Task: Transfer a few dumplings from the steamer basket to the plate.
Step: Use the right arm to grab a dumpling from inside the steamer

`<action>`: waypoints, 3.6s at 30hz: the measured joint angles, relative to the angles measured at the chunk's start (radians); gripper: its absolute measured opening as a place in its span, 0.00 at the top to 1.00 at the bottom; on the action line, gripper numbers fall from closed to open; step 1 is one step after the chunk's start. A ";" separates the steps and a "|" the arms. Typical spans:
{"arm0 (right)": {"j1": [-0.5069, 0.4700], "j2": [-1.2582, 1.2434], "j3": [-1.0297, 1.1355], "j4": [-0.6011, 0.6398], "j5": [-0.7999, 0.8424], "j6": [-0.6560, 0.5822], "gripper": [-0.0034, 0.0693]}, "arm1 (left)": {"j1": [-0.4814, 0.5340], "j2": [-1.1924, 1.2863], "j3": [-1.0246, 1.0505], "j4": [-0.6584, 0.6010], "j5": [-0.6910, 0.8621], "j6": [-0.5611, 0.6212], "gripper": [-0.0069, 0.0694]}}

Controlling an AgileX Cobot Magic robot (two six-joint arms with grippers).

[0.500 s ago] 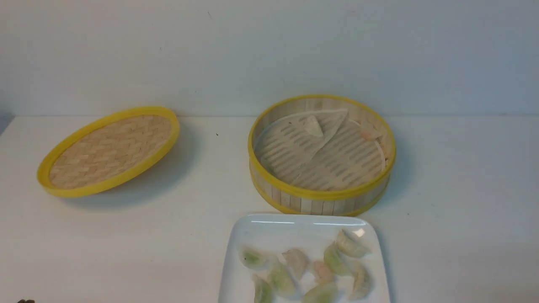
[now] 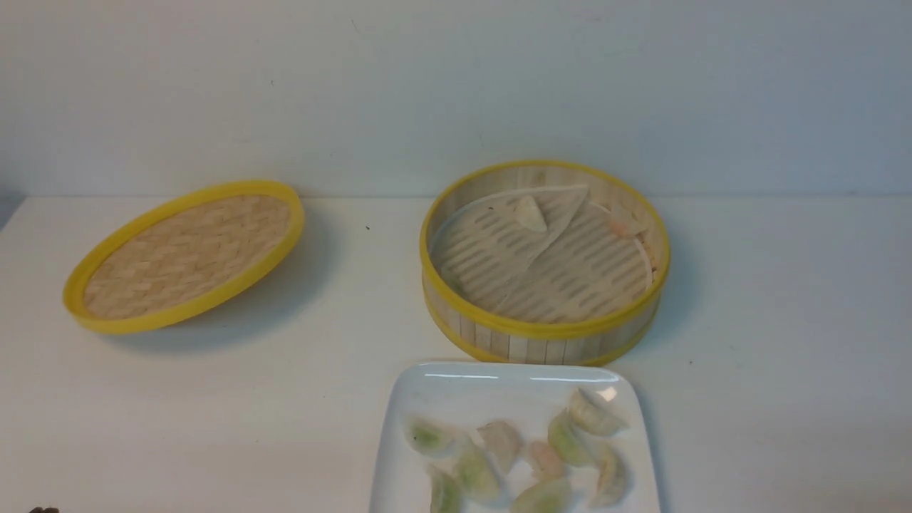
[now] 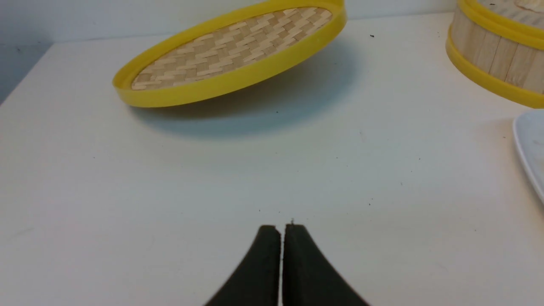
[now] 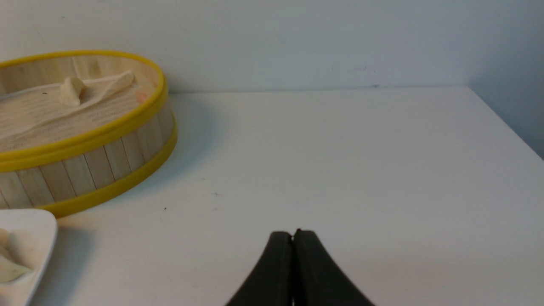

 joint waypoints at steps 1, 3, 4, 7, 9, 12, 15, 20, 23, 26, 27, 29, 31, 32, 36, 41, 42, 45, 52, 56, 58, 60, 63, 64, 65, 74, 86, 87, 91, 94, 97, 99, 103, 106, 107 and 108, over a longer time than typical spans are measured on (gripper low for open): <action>0.000 0.000 0.000 0.000 0.000 0.000 0.97 | 0.000 0.000 0.000 0.000 0.000 0.000 0.92; 0.000 0.000 0.000 0.000 0.000 0.000 0.97 | 0.000 0.000 0.000 0.000 0.000 0.000 0.92; 0.000 0.000 0.000 0.000 0.000 0.000 0.97 | 0.000 0.000 0.000 0.000 0.000 0.000 0.92; 0.000 0.000 0.000 0.000 0.000 0.000 0.97 | 0.000 0.000 0.000 0.000 0.000 0.000 0.92; 0.000 0.000 0.000 0.000 0.000 0.000 0.97 | 0.000 0.000 0.000 0.000 0.000 0.000 0.92; 0.000 0.000 0.000 0.000 0.000 0.000 0.97 | 0.000 0.000 0.000 0.000 0.000 0.000 0.92; 0.000 0.000 0.000 0.000 0.000 0.000 0.97 | 0.000 0.000 0.000 0.000 0.000 0.000 0.92; 0.000 0.000 0.006 0.052 -0.041 0.021 0.97 | 0.000 0.000 0.000 0.015 0.000 0.002 0.92; 0.000 0.000 0.008 0.243 -0.173 0.134 0.97 | 0.000 0.000 0.000 0.019 0.000 0.002 0.92; 0.000 0.000 0.008 0.437 -0.254 0.241 0.97 | 0.000 0.000 0.000 0.019 0.000 0.002 0.92; 0.000 0.000 0.008 0.510 -0.279 0.270 0.97 | 0.000 0.000 0.000 0.019 0.000 0.002 0.92; 0.000 0.000 0.008 0.590 -0.299 0.286 0.97 | 0.000 0.000 0.000 0.023 0.000 0.002 0.92; 0.000 0.000 0.008 0.610 -0.297 0.280 0.97 | 0.000 0.000 0.001 0.019 -0.014 -0.002 0.92; 0.000 0.000 0.008 0.614 -0.293 0.276 0.97 | 0.000 0.000 0.002 0.007 -0.026 -0.005 0.92; 0.000 0.000 0.008 0.629 -0.286 0.267 0.97 | 0.000 0.000 0.003 -0.124 -0.231 -0.044 0.92; 0.006 0.000 -0.020 0.624 -0.270 0.241 0.97 | 0.000 0.000 0.003 -0.176 -0.651 -0.044 0.92; 0.013 0.001 -0.058 0.611 -0.245 0.218 0.97 | 0.000 0.000 0.003 -0.180 -0.756 -0.044 0.92; 0.030 0.023 -0.239 0.551 -0.181 0.113 0.97 | 0.001 0.000 -0.034 -0.187 -0.915 -0.066 0.92; 0.041 0.342 -0.664 0.476 0.143 -0.130 0.97 | 0.001 0.177 -0.404 -0.190 -0.429 -0.108 0.92; 0.041 0.632 -0.886 0.460 0.482 -0.246 0.97 | 0.001 0.426 -0.649 -0.225 0.113 -0.103 0.92; 0.041 0.766 -0.961 0.459 0.603 -0.291 0.97 | 0.001 0.570 -0.737 -0.257 0.358 -0.068 0.92; 0.041 0.860 -1.021 0.461 0.684 -0.323 0.97 | 0.001 0.694 -0.803 -0.294 0.508 -0.017 0.92; 0.041 1.040 -1.103 0.488 0.745 -0.370 0.97 | 0.001 0.888 -0.851 -0.356 0.631 0.094 0.92; 0.041 1.060 -1.119 0.496 0.753 -0.375 0.97 | 0.001 0.921 -0.858 -0.368 0.638 0.112 0.92; 0.047 1.129 -1.155 0.507 0.767 -0.388 0.97 | 0.001 0.994 -0.866 -0.381 0.648 0.147 0.92; 0.207 1.444 -1.393 0.435 0.775 -0.392 0.97 | -0.115 1.271 -0.951 -0.366 0.649 0.211 0.92; 0.294 1.898 -1.757 0.250 0.735 -0.339 0.80 | -0.221 1.353 -1.063 -0.370 0.630 0.211 0.92; 0.296 1.940 -1.796 0.247 0.724 -0.339 0.76 | -0.221 1.353 -1.063 -0.370 0.630 0.211 0.92; 0.301 2.104 -1.922 0.234 0.698 -0.339 0.60 | -0.221 1.354 -1.063 -0.370 0.630 0.211 0.92; 0.301 2.205 -1.993 0.231 0.690 -0.339 0.49 | -0.221 1.354 -1.063 -0.370 0.630 0.212 0.92; 0.301 2.275 -2.032 0.230 0.681 -0.337 0.41 | -0.221 1.354 -1.063 -0.370 0.630 0.212 0.92; 0.302 2.314 -2.047 0.228 0.666 -0.334 0.38 | -0.221 1.354 -1.063 -0.370 0.630 0.212 0.92; 0.302 2.353 -2.057 0.225 0.618 -0.329 0.37 | -0.221 1.355 -1.063 -0.368 0.630 0.219 0.92; 0.302 2.364 -2.059 0.223 0.591 -0.330 0.36 | -0.221 1.356 -1.063 -0.366 0.630 0.224 0.92; 0.302 2.366 -2.059 0.223 0.585 -0.331 0.36 | -0.221 1.356 -1.063 -0.366 0.630 0.226 0.92; 0.302 2.367 -2.059 0.222 0.582 -0.332 0.36 | -0.221 1.356 -1.063 -0.366 0.630 0.226 0.92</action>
